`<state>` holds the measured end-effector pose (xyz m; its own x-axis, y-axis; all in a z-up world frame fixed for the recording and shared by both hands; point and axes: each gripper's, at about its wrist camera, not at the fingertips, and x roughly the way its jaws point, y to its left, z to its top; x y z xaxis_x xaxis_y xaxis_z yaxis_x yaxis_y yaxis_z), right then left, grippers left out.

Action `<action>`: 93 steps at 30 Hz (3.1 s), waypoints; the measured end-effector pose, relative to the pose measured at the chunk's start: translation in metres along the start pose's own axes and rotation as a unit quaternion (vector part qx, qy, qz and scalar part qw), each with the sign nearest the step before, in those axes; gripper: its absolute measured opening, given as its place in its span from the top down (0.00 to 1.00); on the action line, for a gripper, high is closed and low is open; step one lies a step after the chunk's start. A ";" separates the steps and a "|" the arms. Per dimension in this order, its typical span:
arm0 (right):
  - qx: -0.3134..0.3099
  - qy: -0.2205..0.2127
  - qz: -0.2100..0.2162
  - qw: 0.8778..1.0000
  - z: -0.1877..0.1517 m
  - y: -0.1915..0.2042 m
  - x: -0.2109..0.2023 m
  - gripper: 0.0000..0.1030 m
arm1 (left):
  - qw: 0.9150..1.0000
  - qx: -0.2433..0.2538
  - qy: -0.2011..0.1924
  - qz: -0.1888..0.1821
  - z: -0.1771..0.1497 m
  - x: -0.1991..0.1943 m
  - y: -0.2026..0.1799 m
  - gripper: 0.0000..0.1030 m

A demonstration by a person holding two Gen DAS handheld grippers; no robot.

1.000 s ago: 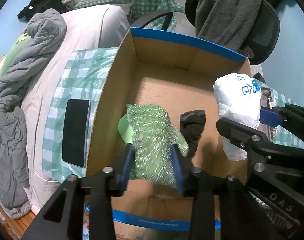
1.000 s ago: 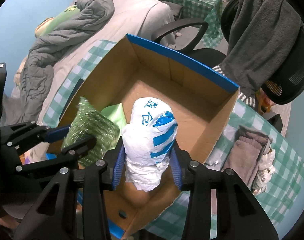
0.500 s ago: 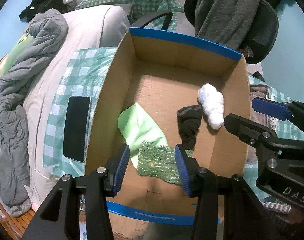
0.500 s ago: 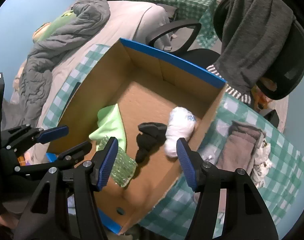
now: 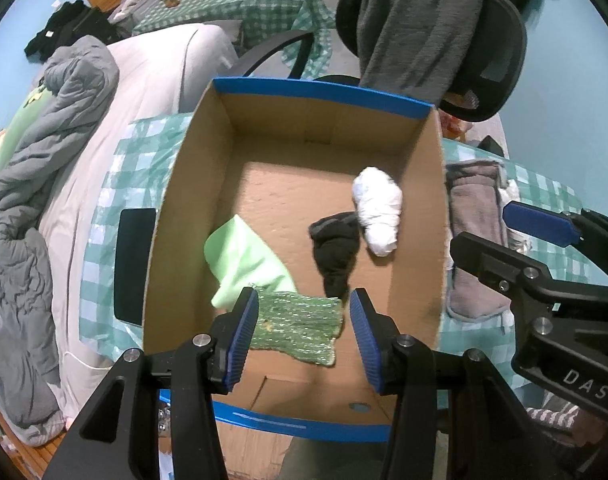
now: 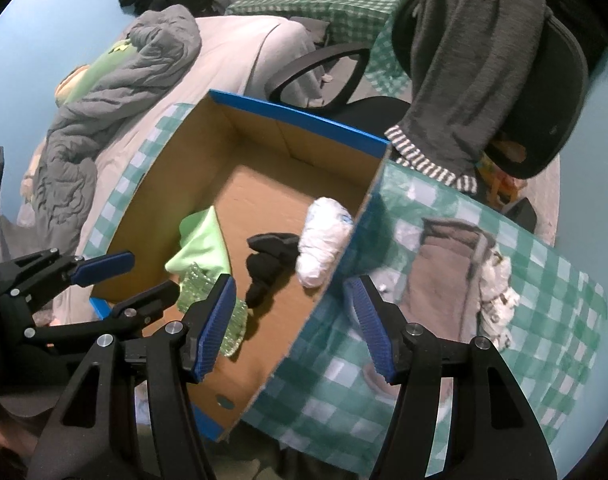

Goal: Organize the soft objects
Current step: 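Withdraw both open tools from the box back over the table items, then close the right gripper on the small white plastic cup while the left approaches the grey sock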

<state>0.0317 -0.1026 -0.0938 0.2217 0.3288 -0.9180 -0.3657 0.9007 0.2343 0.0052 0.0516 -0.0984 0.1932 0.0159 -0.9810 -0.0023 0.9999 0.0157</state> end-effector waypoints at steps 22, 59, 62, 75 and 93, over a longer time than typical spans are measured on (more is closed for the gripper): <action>0.074 -0.019 -0.026 0.997 -0.041 -0.072 -0.036 0.40 | 0.997 0.065 -0.010 -0.029 0.007 -0.012 -0.074 0.53; 0.176 0.021 -0.058 0.983 -0.111 -0.170 -0.016 0.40 | 0.992 0.105 0.062 -0.039 0.005 0.062 -0.146 0.47; 0.176 0.024 -0.058 0.982 -0.113 -0.171 -0.014 0.40 | 0.992 0.104 0.067 -0.036 0.004 0.066 -0.145 0.47; 0.178 0.042 -0.057 0.982 -0.124 -0.174 0.002 0.40 | 0.992 0.093 0.077 -0.035 0.002 0.074 -0.136 0.47; 0.176 0.077 -0.053 0.980 -0.164 -0.171 0.037 0.40 | 0.989 0.123 0.077 -0.017 -0.019 0.082 -0.132 0.41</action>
<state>-0.0455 -0.2909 -0.2204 0.0927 0.2058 -0.9742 -0.0068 0.9785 0.2060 0.0027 -0.0790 -0.1847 0.0364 0.0010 -0.9993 0.2441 0.9697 0.0099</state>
